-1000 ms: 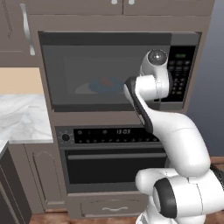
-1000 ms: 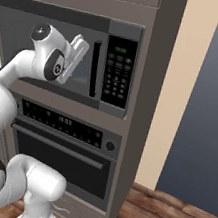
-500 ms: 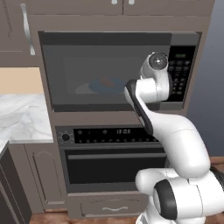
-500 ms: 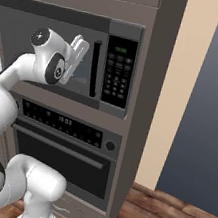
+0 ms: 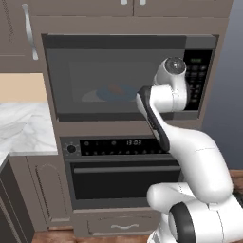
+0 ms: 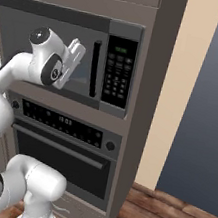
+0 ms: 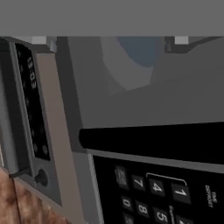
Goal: Pick the sweet potato from the counter and place it in the microwave. Then turn on the microwave.
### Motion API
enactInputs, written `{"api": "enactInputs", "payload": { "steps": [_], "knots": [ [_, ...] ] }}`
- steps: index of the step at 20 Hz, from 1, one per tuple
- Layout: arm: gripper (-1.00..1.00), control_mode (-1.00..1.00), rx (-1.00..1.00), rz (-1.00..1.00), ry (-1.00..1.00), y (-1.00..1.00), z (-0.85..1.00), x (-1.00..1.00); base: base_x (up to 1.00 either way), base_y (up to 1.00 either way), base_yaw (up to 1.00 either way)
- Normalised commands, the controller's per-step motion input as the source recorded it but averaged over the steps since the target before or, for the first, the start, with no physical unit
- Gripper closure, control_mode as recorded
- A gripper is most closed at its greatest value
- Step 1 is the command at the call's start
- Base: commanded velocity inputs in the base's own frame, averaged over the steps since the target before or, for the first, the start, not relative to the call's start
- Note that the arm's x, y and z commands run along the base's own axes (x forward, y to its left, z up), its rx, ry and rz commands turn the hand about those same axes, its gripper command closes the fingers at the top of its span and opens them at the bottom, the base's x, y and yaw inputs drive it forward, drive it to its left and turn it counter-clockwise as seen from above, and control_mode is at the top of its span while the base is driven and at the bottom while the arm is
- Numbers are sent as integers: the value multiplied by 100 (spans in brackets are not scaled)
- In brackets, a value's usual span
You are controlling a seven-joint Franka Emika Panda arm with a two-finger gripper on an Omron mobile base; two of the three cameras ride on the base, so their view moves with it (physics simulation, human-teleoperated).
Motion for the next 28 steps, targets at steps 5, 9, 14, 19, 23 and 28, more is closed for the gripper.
{"api": "enactInputs", "payload": {
  "steps": [5,9,14,19,23,28],
  "knots": [
    [-100,-100,0,9,1,7,-3,-36,0,0,0],
    [-100,-100,0,10,0,7,0,-39,0,0,0],
    [-100,-100,0,11,-1,2,0,-41,0,0,0],
    [-100,-100,0,3,-1,-9,0,-33,0,0,0],
    [-100,-100,0,1,-2,-18,0,-34,0,0,0],
    [-100,-100,0,-3,0,-21,1,-30,0,0,0]
  ]
}}
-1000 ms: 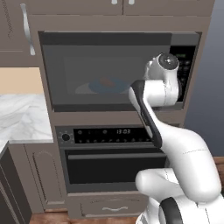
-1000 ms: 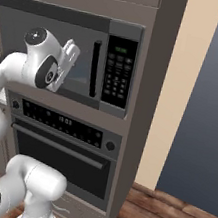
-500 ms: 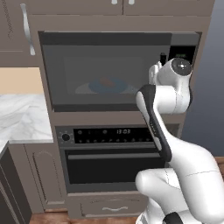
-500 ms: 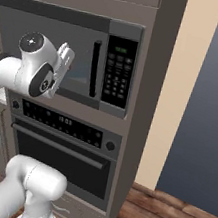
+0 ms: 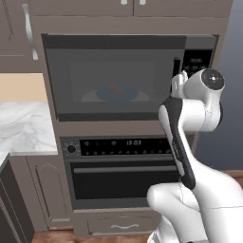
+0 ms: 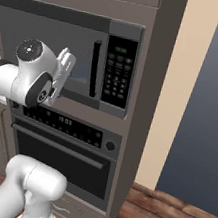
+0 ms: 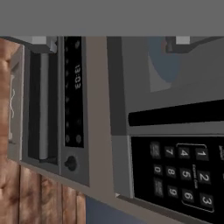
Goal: Pick the sweet potato from the counter and place it in the microwave. Then turn on the microwave.
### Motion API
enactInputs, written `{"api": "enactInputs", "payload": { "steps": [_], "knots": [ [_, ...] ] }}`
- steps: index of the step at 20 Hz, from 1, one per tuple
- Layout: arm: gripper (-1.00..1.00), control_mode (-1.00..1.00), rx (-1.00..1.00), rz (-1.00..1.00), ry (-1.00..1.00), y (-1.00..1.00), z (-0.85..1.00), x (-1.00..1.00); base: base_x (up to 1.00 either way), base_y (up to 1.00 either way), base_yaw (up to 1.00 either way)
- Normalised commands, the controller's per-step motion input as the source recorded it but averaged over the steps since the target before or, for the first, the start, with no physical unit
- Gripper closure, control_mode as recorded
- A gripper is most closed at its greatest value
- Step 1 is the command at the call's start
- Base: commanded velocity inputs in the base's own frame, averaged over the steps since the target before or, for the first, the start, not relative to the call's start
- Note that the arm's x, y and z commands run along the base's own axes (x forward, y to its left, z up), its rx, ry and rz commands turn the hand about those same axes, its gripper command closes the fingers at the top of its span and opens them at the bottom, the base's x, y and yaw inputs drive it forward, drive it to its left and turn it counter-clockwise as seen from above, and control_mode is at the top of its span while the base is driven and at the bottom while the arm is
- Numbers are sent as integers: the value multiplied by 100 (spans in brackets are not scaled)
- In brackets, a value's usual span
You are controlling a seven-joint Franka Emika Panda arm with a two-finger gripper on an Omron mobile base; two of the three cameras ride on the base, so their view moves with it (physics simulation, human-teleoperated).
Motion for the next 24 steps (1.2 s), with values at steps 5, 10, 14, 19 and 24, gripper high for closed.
{"api": "enactInputs", "payload": {
  "steps": [5,10,14,19,24],
  "knots": [
    [-100,-100,0,-5,0,-14,4,-32,0,0,0],
    [-100,-100,0,-2,-2,-10,14,-42,0,0,0],
    [-100,-100,0,-4,-3,-4,19,-38,0,0,0],
    [-100,-100,-2,-2,-3,-5,13,-33,0,0,0],
    [-100,-100,-4,0,-3,-13,6,-29,0,0,0]
  ]
}}
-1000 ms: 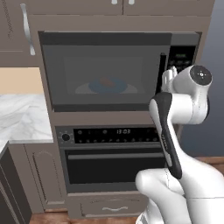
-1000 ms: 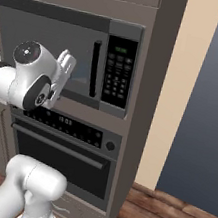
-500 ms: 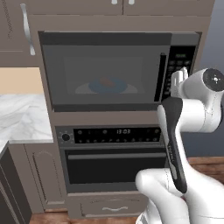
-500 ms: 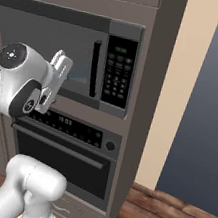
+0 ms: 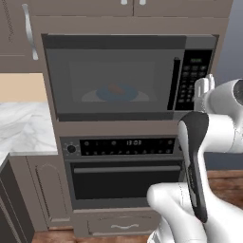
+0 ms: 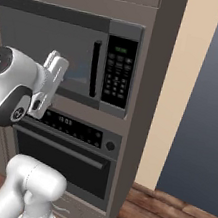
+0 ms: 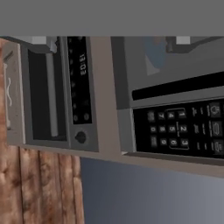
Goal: Pick the sweet potato from the counter and place it in the microwave. Then turn on the microwave.
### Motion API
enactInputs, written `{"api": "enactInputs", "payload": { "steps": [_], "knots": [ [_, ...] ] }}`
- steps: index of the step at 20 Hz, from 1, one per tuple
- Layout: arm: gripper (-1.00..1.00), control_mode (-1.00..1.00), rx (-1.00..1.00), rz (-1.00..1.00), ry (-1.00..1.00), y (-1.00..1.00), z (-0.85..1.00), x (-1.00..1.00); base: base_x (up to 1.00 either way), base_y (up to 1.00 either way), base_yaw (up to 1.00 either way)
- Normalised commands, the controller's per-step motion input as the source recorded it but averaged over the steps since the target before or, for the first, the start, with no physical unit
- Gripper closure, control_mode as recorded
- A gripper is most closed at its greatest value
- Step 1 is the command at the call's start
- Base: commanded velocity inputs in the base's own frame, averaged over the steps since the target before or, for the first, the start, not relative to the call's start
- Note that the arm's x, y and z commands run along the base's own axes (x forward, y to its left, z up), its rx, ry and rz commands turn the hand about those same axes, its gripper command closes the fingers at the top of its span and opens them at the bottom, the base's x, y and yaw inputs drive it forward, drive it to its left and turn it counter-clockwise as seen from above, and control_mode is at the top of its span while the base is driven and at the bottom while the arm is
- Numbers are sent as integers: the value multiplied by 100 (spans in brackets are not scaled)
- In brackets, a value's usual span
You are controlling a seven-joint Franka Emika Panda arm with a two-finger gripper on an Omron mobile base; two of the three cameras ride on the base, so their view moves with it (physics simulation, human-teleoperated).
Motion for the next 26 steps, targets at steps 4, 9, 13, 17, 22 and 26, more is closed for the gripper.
{"api": "enactInputs", "payload": {
  "steps": [4,9,13,17,22,26],
  "knots": [
    [-100,-100,-5,0,0,-27,2,-24,0,0,0],
    [-100,-100,0,0,0,-29,0,-15,0,0,0],
    [-100,-100,0,1,0,-34,3,-17,0,0,0],
    [-100,-100,0,8,0,-20,0,-11,0,0,0],
    [-100,-100,0,16,-9,-23,0,-15,0,0,0],
    [-100,-100,0,11,-9,-14,-2,-6,0,0,0]
  ]
}}
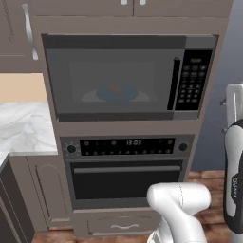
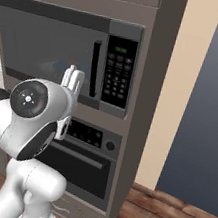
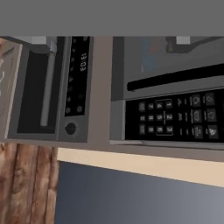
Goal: Pick the sweet potato from the counter and place it in the microwave. Then turn on the microwave.
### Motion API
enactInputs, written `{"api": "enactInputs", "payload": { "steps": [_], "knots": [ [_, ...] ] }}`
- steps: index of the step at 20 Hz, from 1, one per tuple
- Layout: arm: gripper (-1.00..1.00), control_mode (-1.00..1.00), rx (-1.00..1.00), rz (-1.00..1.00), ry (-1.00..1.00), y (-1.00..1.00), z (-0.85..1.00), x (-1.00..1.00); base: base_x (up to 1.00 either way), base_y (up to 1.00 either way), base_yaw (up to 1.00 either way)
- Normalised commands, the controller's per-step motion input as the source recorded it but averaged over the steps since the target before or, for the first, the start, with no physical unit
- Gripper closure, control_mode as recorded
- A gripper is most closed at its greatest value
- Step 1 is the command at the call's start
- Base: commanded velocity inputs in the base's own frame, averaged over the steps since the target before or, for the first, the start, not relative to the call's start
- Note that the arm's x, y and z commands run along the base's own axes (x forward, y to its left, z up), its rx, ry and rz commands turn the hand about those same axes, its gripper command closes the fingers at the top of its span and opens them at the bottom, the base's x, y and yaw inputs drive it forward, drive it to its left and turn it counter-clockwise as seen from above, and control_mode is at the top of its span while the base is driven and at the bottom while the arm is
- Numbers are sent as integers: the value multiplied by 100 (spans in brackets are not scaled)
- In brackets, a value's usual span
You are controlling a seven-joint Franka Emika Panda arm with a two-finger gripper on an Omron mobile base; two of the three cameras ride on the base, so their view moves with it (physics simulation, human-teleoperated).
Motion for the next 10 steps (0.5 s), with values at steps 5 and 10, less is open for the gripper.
{"api": "enactInputs", "payload": {
  "steps": [5,10],
  "knots": [
    [-100,-100,0,6,-9,-8,-7,0,0,0,0],
    [-100,-100,0,5,0,-11,-6,4,0,0,0]
  ]
}}
